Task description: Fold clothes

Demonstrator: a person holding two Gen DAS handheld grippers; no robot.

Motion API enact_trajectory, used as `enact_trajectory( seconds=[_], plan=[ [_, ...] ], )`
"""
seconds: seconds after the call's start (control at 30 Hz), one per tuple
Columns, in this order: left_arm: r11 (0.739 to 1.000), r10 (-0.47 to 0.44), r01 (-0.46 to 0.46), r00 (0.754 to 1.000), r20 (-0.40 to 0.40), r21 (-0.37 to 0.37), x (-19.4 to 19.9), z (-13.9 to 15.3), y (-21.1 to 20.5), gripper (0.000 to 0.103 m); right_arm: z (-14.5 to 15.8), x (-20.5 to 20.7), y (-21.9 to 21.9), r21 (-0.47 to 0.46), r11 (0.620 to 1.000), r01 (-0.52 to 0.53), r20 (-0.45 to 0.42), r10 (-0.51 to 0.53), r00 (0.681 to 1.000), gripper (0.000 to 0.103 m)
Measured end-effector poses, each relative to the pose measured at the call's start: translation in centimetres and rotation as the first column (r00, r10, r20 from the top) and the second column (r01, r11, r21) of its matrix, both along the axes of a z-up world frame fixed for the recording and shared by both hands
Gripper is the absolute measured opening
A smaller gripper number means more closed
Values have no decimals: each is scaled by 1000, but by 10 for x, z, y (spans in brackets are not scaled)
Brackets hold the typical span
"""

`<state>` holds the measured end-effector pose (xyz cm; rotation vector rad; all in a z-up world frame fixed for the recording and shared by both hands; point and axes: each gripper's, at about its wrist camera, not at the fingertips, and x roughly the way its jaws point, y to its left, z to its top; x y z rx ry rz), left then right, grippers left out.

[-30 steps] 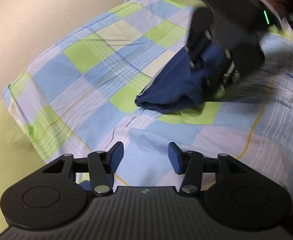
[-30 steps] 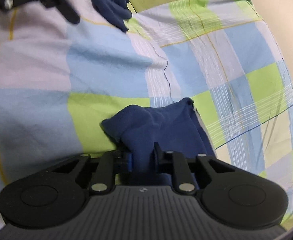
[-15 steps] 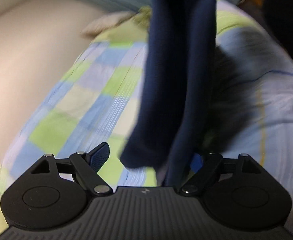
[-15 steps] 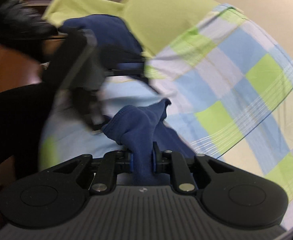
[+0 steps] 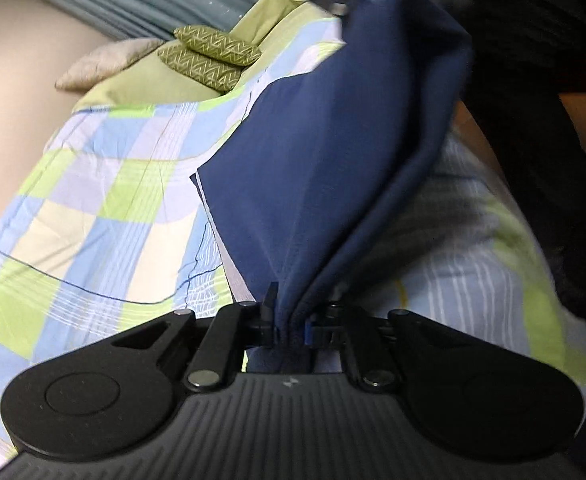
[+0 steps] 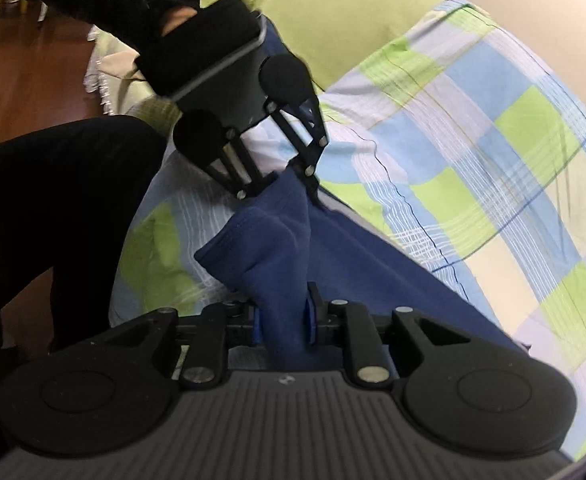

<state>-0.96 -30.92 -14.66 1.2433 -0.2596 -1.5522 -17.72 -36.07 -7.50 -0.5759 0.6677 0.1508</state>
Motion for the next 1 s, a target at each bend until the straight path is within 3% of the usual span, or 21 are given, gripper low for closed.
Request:
enact_trajectory(
  seconds=[0.1,0.2,0.3,0.5,0.6,0.7,0.8,0.83,0.9,0.93,0.97,1.0],
  plan=[
    [999,-3,4,1000,-23,32,4,6,-5,11,-10,-8,17,-44,998,50,40,-48,998,24],
    [999,-7,8,1000,-19,52,5,11,-5,11,-16,-12,25,-32,994,105,63,-103,993,20],
    [997,3,-3,1000,-3,74,0,21,0,10,-7,-13,17,105,983,152,67,-159,985,15],
    [990,32,-41,997,63,132,-16,61,5,10,13,-19,1,293,955,47,80,-73,994,15],
    [987,22,-43,991,130,157,-20,97,-31,10,31,-27,-33,447,894,26,142,-100,985,15],
    [982,-12,-20,986,169,185,-20,125,-92,12,44,-36,-82,636,772,14,203,-185,962,15],
    [976,-50,8,981,188,217,-18,144,-157,16,42,-47,-149,841,540,-4,235,-358,904,15],
    [973,-55,12,982,180,231,-15,142,-170,20,40,-49,-158,863,505,-7,234,-387,892,15],
    [960,-84,39,984,154,278,-8,134,-227,21,23,-63,-209,951,308,-30,202,-544,814,15],
    [953,-94,47,985,146,299,-7,126,-245,22,18,-64,-216,960,277,-32,191,-569,800,15],
    [942,-109,58,984,138,330,-8,115,-270,22,2,-72,-242,984,175,-41,146,-641,754,15],
    [933,-120,66,984,132,354,-9,105,-289,22,-9,-77,-255,991,128,-43,119,-676,728,15]
  ],
)
